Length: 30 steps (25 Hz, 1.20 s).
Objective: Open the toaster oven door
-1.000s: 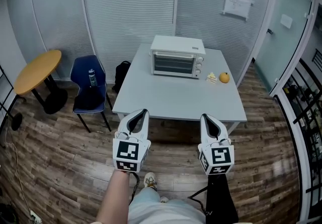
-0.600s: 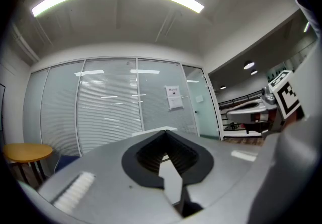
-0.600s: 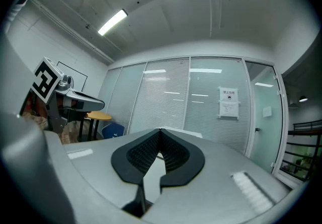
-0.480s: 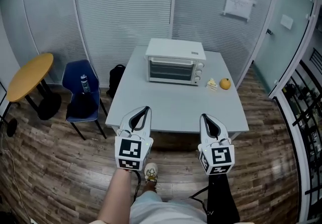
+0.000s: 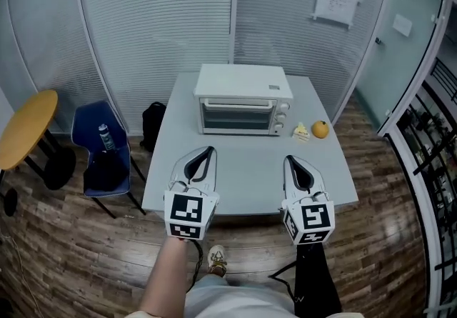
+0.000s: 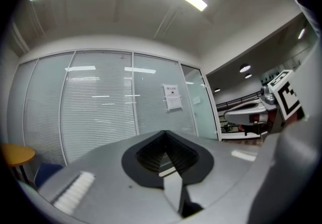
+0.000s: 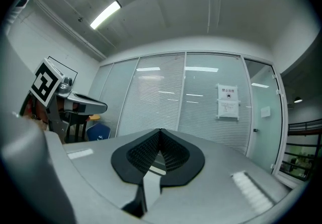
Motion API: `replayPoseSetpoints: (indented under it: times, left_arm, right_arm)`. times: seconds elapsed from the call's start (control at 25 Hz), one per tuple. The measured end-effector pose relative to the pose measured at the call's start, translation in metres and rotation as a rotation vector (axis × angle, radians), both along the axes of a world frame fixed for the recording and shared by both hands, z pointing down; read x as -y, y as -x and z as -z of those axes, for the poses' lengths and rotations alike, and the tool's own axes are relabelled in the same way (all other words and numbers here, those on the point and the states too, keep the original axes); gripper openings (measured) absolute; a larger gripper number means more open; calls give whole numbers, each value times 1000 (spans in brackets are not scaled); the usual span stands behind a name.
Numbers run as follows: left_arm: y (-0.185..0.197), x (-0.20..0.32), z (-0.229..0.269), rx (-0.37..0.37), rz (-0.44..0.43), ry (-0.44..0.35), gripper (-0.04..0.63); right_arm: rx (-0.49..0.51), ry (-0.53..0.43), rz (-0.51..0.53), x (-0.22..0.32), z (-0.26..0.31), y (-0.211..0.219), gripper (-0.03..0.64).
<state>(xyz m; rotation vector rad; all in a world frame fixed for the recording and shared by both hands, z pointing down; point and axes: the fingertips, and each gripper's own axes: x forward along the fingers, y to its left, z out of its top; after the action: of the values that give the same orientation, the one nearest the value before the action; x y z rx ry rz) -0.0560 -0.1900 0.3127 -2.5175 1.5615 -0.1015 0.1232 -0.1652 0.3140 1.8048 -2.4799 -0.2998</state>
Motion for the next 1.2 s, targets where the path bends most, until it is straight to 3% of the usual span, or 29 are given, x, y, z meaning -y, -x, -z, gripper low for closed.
replayPoseSetpoints:
  times: [0.52, 0.96, 1.2]
  left_arm:
    - [-2, 163, -12, 32, -118, 36, 55]
    - [-15, 233, -41, 37, -181, 100, 55]
    - [-19, 264, -60, 27, -164, 152, 55]
  right_arm:
    - [7, 20, -74, 156, -6, 16, 2]
    - [-8, 100, -89, 225, -35, 19, 2]
    - [-37, 166, -52, 267, -59, 26, 3]
